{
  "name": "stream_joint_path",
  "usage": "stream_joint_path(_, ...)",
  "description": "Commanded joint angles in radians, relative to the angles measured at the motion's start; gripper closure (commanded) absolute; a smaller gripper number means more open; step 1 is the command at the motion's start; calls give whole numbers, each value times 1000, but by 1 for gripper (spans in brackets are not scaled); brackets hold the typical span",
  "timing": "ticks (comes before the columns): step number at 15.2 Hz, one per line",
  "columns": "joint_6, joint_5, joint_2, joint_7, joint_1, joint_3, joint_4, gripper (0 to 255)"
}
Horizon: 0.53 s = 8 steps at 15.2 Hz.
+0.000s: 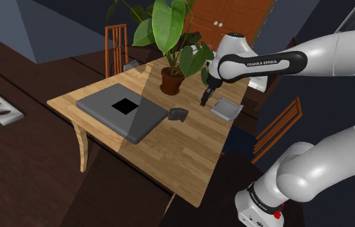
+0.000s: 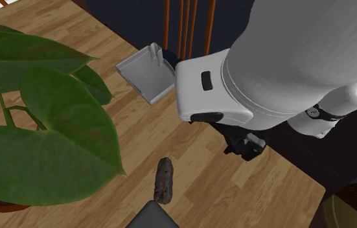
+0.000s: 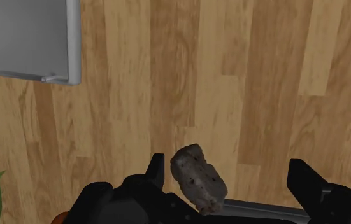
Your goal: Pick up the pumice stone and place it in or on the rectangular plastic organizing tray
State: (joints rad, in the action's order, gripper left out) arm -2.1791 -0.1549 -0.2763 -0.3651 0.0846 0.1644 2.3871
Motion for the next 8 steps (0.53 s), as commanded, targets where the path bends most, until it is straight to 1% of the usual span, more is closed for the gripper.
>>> stream_joint_path(1, -57, 14, 77, -49, 9, 14, -22, 0)
stream_joint_path(5, -153, 60, 232, -155, 21, 32, -80, 0)
stream_joint_path(8, -212, 104, 351, -237, 22, 32, -138, 0)
